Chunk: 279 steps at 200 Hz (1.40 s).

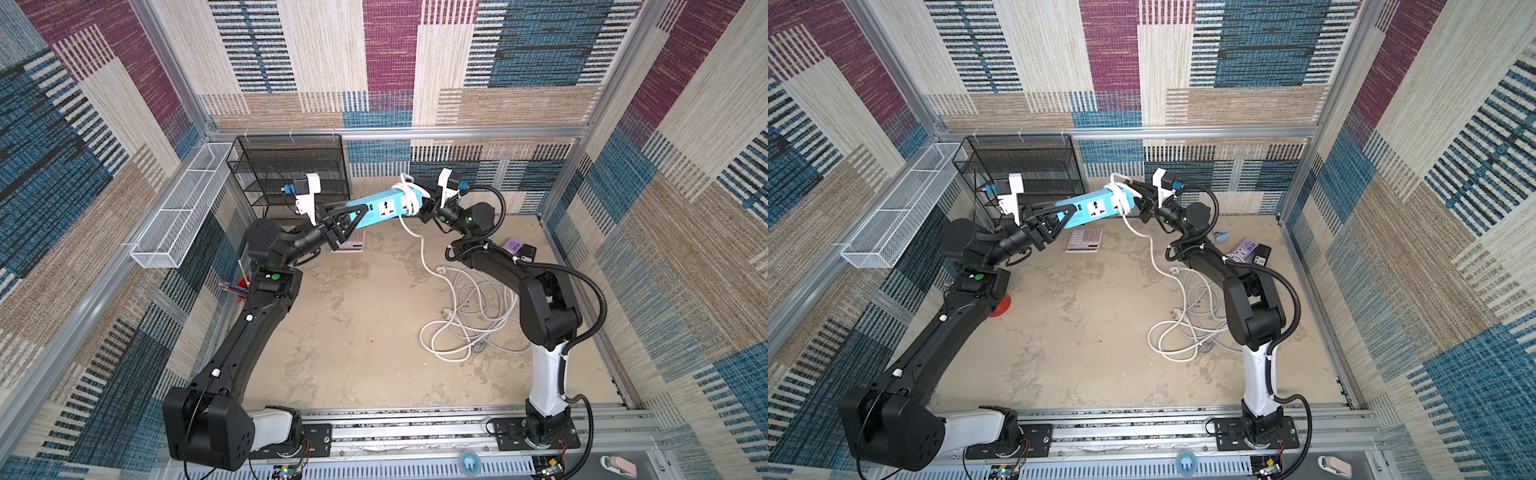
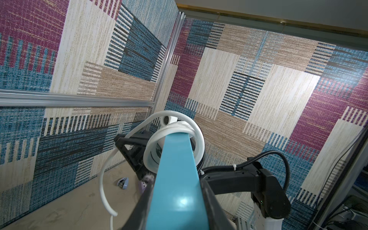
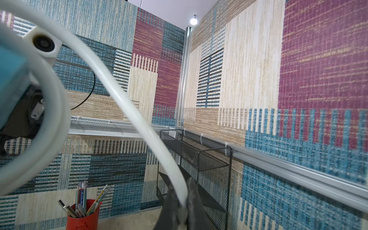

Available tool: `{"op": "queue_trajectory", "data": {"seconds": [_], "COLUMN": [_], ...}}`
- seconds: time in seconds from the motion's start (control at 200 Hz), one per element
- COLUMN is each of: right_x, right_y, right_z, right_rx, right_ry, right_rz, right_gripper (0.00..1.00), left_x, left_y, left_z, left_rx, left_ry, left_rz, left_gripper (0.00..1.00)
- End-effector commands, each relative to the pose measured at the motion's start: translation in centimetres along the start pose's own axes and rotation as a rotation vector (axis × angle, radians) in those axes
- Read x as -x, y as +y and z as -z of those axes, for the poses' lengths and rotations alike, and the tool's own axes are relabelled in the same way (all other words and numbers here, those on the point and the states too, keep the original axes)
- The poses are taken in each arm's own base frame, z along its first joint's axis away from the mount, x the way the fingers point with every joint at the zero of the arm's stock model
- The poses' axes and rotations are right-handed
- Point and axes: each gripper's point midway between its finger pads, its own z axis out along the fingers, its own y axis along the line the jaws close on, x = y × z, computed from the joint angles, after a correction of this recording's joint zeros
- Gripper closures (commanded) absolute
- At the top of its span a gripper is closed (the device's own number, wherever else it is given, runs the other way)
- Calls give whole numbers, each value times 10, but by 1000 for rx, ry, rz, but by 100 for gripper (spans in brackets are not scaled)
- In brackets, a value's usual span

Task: Unwrap the cord wrapped around the power strip
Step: Unwrap the power cord from the power strip.

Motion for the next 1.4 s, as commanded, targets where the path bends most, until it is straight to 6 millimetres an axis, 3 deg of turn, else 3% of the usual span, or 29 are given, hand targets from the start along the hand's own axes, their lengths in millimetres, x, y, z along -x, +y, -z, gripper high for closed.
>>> {"op": "queue_trajectory", "data": {"seconds": [0.0, 0.22, 0.27, 0.541, 0.691, 0.876, 1.042, 1.192, 1.392], "right_x": [15, 50, 43, 54, 55, 22, -25, -67, -115], "right_y": [-5, -2, 5, 59, 98, 148, 170, 173, 151], "right_z": [-4, 11, 21, 75, 93, 91, 95, 96, 84], "right_rx": [10, -18, -22, -22, 42, 172, 243, 254, 211], "right_ry": [43, 97, 141, 246, 287, 367, 430, 482, 522], "right_rz": [48, 165, 167, 185, 147, 33, -97, -176, -214], "right_gripper": [100, 100, 100, 100, 100, 100, 100, 100, 100], "left_x": [10, 6, 8, 1, 0, 3, 7, 10, 12], "left_y": [-8, -1, 0, 14, 21, 21, 15, 10, 5], "left_z": [-1, 1, 2, 5, 7, 9, 10, 10, 6], "left_rx": [-32, 23, 33, 119, 152, 157, 147, 129, 84], "left_ry": [-28, -13, -18, 8, 9, -6, -18, -29, -41], "left_rz": [-41, -66, -73, -77, -82, -82, -91, -87, -50], "left_gripper": [100, 100, 100, 100, 100, 100, 100, 100, 100]}}
